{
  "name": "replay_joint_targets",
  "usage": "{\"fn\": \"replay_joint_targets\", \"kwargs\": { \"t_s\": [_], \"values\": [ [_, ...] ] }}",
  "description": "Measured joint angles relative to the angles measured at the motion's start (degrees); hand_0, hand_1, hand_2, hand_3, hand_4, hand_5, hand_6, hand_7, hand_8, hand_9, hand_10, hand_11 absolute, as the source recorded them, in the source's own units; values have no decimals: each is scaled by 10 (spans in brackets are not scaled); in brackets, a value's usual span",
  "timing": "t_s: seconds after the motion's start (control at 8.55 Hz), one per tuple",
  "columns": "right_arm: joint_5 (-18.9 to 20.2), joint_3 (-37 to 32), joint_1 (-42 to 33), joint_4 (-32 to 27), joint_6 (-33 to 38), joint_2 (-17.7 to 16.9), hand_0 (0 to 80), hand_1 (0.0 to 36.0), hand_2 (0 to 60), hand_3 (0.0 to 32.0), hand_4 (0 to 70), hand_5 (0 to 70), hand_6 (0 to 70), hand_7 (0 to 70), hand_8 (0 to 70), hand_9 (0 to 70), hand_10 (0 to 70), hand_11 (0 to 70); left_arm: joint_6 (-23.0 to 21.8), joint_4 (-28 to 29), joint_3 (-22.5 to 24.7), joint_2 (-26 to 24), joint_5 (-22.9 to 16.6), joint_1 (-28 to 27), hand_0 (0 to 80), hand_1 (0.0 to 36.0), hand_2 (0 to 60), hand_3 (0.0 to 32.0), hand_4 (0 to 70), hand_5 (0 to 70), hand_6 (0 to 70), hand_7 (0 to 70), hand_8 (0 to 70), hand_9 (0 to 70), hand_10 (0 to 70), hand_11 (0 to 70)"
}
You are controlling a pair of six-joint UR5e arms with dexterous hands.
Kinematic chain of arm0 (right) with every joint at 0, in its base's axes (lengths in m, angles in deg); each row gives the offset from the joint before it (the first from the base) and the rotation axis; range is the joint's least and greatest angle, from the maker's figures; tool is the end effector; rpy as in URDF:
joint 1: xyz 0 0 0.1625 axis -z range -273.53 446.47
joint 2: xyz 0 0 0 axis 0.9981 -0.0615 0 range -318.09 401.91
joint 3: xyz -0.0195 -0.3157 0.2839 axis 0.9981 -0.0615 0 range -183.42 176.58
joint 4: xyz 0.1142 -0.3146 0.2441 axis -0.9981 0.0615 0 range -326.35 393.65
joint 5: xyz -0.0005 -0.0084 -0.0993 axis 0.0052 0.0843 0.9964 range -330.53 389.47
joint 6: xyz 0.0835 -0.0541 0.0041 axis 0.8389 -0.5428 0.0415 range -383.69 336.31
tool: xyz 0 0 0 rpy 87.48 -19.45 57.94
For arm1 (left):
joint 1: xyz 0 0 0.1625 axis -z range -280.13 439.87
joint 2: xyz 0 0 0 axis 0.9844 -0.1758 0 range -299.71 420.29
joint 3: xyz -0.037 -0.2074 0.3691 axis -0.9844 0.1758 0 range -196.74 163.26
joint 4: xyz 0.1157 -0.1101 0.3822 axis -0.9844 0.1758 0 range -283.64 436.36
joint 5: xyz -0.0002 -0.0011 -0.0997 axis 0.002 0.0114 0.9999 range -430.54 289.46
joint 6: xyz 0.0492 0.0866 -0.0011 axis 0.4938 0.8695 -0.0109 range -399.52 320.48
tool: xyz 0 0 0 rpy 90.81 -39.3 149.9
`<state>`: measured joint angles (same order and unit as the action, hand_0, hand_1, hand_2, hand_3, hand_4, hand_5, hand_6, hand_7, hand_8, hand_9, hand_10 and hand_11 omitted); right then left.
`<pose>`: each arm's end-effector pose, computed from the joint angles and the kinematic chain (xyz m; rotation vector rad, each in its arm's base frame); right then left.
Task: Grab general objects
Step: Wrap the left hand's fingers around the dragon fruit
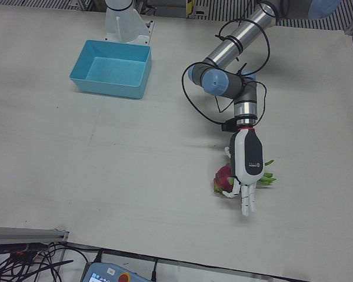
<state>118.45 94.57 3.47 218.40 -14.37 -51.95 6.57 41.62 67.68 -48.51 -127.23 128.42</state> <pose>0.0780 -0.4741 0.6591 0.2901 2.1613 -2.2039 0.2296 -0.5438 0.5985 0.6447 1.3189 -1.7041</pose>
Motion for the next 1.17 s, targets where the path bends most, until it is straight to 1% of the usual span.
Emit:
{"fn": "replay_joint_targets", "kwargs": {
  "t_s": [0.12, 0.23, 0.47, 0.7, 0.94, 1.05, 1.17],
  "values": [
    [0, 0, 0, 0, 0, 0, 0, 0, 0, 0, 0, 0, 0, 0, 0, 0, 0, 0, 5, -3, -3, -2, 0, 0, 800, 360, 104, 0, 94, 215, 19, 62, 0, 0, 0, 4],
    [0, 0, 0, 0, 0, 0, 0, 0, 0, 0, 0, 0, 0, 0, 0, 0, 0, 0, 8, -6, -4, -5, 0, -1, 800, 360, 116, 0, 95, 215, 21, 65, 0, 0, 0, 4],
    [0, 0, 0, 0, 0, 0, 0, 0, 0, 0, 0, 0, 0, 0, 0, 0, 0, 0, 23, -23, -5, -24, 0, -1, 800, 360, 126, 0, 100, 276, 36, 85, 0, 3, 0, 12],
    [0, 0, 0, 0, 0, 0, 0, 0, 0, 0, 0, 0, 0, 0, 0, 0, 0, 0, 40, -35, -6, -40, 0, -2, 800, 360, 125, 0, 102, 268, 39, 78, 1, 1, 0, 13],
    [0, 0, 0, 0, 0, 0, 0, 0, 0, 0, 0, 0, 0, 0, 0, 0, 0, 0, 44, -43, -10, -42, 0, -2, 800, 360, 139, 0, 106, 272, 44, 77, 2, 1, 0, 17],
    [0, 0, 0, 0, 0, 0, 0, 0, 0, 0, 0, 0, 0, 0, 0, 0, 0, 0, 45, -44, -16, -42, 0, -2, 800, 360, 172, 0, 110, 280, 49, 78, 3, 1, 0, 19],
    [0, 0, 0, 0, 0, 0, 0, 0, 0, 0, 0, 0, 0, 0, 0, 0, 0, 0, 45, -45, -19, -41, 2, -2, 800, 360, 186, 0, 105, 267, 46, 74, 5, 0, 0, 23]
  ]
}}
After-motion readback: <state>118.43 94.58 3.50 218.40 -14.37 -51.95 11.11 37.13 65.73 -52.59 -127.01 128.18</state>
